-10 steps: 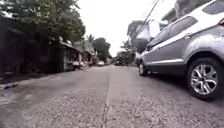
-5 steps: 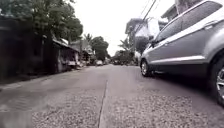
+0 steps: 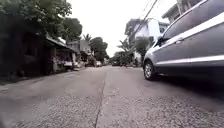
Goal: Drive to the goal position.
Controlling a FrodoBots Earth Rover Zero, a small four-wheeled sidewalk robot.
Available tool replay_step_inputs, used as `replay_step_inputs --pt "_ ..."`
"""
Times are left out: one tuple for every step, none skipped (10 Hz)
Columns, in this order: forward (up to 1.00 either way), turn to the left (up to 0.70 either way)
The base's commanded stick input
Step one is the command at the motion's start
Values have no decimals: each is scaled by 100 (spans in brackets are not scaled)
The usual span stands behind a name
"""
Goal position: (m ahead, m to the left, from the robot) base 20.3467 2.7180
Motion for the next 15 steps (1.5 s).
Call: replay_step_inputs --pt "100 0" --pt "100 0" --pt "100 0" --pt "100 0" --pt "100 0" --pt "100 0" --pt "100 0" --pt "100 0" --pt "100 0" --pt "100 0" --pt "100 0" --pt "100 0" --pt "100 0" --pt "100 4" --pt "100 26"
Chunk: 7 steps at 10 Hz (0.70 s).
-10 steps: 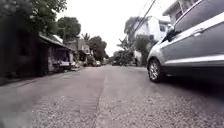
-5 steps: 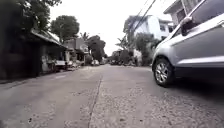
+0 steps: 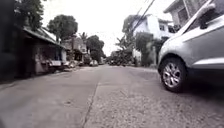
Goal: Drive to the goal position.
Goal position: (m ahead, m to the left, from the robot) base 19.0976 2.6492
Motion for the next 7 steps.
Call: replay_step_inputs --pt "100 3" --pt "100 0" --pt "100 0" --pt "100 0" --pt "100 0" --pt "100 0" --pt "100 8"
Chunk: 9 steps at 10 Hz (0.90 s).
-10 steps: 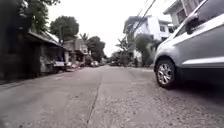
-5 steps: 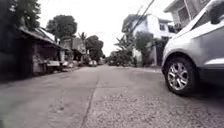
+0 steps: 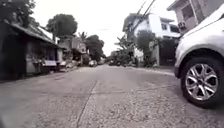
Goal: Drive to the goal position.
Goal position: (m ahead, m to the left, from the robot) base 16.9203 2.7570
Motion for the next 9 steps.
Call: replay_step_inputs --pt "100 22" --pt "100 0" --pt "100 0" --pt "100 0" --pt "100 0" --pt "100 0" --pt "100 0" --pt "100 0" --pt "100 0"
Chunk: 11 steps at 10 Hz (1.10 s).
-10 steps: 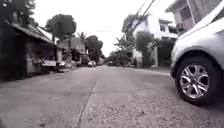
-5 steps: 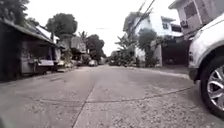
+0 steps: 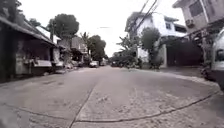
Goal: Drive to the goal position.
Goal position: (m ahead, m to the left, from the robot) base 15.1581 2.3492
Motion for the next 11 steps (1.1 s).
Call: replay_step_inputs --pt "100 0" --pt "100 0" --pt "100 0" --pt "100 0" --pt "100 0" --pt "100 0" --pt "100 0" --pt "100 0" --pt "100 0" --pt "100 0" --pt "100 0"
